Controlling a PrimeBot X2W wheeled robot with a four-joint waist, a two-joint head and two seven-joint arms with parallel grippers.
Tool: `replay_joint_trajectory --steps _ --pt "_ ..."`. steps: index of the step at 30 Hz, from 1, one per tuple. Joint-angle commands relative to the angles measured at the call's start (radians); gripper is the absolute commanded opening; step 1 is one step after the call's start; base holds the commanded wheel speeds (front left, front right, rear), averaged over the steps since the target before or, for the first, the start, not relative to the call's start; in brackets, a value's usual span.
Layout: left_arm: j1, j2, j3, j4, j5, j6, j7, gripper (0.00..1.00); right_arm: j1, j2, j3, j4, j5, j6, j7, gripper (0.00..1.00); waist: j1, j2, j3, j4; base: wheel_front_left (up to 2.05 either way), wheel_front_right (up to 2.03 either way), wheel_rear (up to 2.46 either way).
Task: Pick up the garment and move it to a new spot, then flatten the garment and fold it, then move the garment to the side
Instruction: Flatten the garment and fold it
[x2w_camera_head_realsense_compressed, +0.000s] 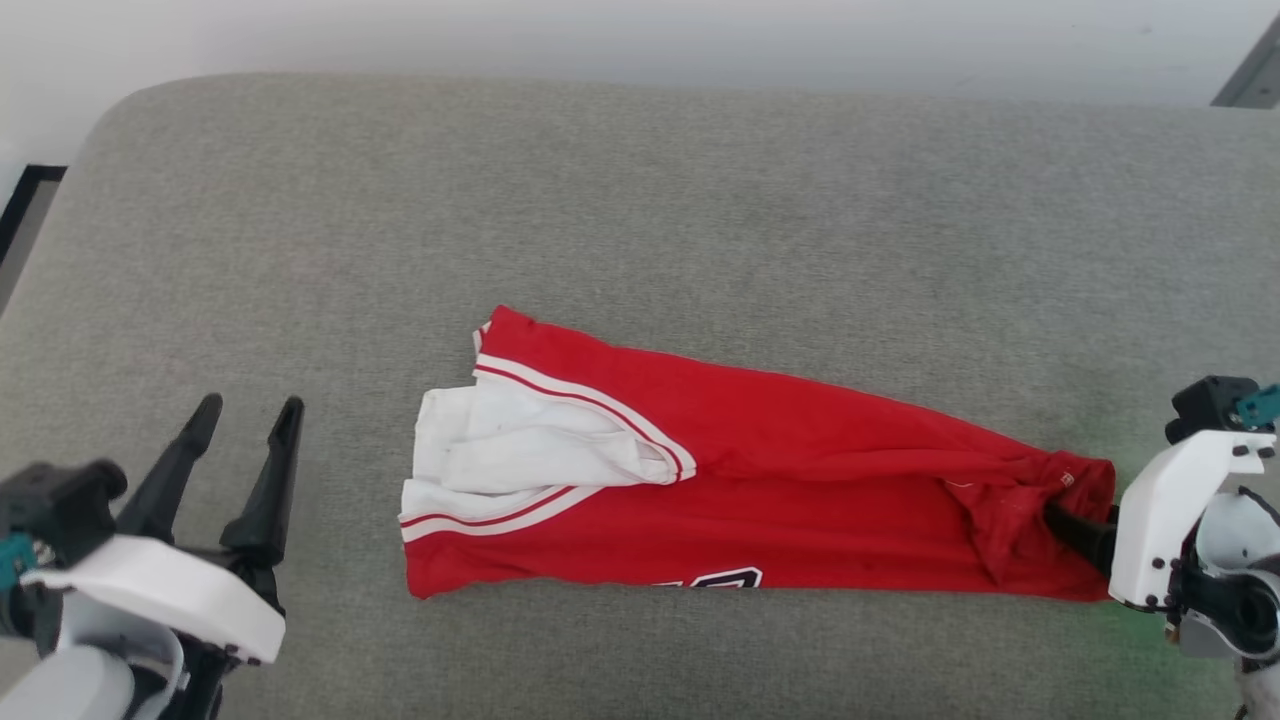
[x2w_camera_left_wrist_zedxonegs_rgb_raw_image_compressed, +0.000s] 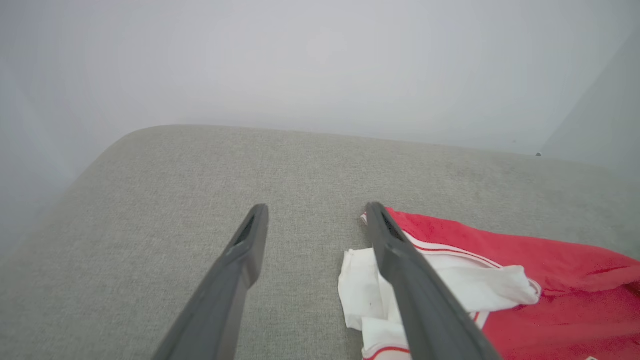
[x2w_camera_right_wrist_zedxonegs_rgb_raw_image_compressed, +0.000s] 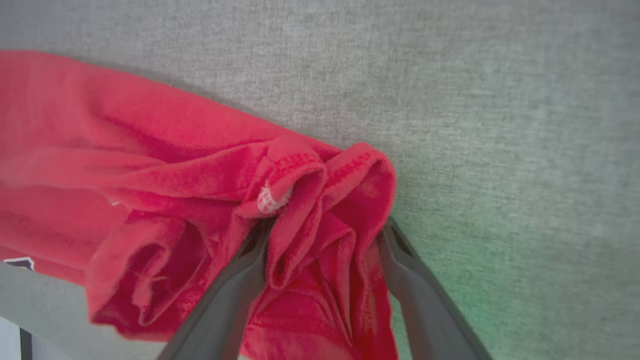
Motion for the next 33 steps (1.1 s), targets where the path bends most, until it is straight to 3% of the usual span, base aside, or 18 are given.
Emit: replay_joint_trajectory --steps 1,3,4,5,6,13,15,21,27,33 --pt "0.034 -0.025 0.031 0.008 0.035 -0.01 -0.006 1.0 -0.015 0.0 0.024 0.03 0.008 -0.001 0.011 1.0 0.0 -0.0001 0.003 0.015 0.0 0.0 0.0" --pt "0.067 -0.061 0.078 0.018 0.065 -0.03 -0.006 1.0 -0.026 0.011 0.057 0.072 0.025 0.0 0.026 1.0 0.0 -0.0001 0.003 0.025 0.0 0.0 0.0" --pt "0.08 -0.078 0.1 0.024 0.086 -0.039 -0.006 1.0 -0.03 0.015 0.078 0.087 0.031 0.0 0.038 0.9 0.0 -0.0001 0.003 0.03 0.0 0.0 0.0" --pt "0.095 -0.098 0.125 0.028 0.101 -0.048 -0.006 1.0 -0.036 0.014 0.096 0.097 0.041 0.0 0.042 0.37 0.0 -0.0001 0.003 0.035 0.0 0.0 0.0" --pt "0.109 -0.118 0.148 0.03 0.119 -0.06 -0.006 1.0 -0.043 0.011 0.11 0.103 0.05 0.001 0.039 0.0 0.0 -0.0001 0.002 0.039 0.0 0.0 0.0" --pt "0.207 -0.247 0.311 0.05 0.236 -0.13 -0.006 1.0 -0.08 -0.045 0.106 0.117 0.128 0.002 0.038 0.0 0.0 -0.0001 -0.014 0.059 0.0 0.0 0.0" --pt "0.248 -0.292 0.367 0.058 0.279 -0.167 -0.006 1.0 -0.08 -0.082 0.085 0.101 0.146 0.002 0.03 0.0 0.0 -0.0001 -0.024 0.056 0.0 0.0 0.0" --pt "0.301 -0.372 0.457 0.07 0.345 -0.221 -0.006 1.0 -0.064 -0.148 0.006 0.109 0.154 0.0 0.008 0.0 0.0 -0.0001 -0.039 0.039 0.0 0.0 0.0" --pt "0.315 -0.446 0.529 0.072 0.396 -0.27 -0.006 1.0 -0.076 -0.222 -0.093 0.168 0.107 0.0 -0.009 0.0 0.0 -0.0001 -0.047 0.011 0.0 0.0 0.0" --pt "0.319 -0.493 0.566 0.076 0.427 -0.305 -0.006 1.0 -0.107 -0.25 -0.138 0.23 0.038 0.0 -0.026 0.0 0.0 -0.0001 -0.048 -0.017 0.0 0.0 0.0"
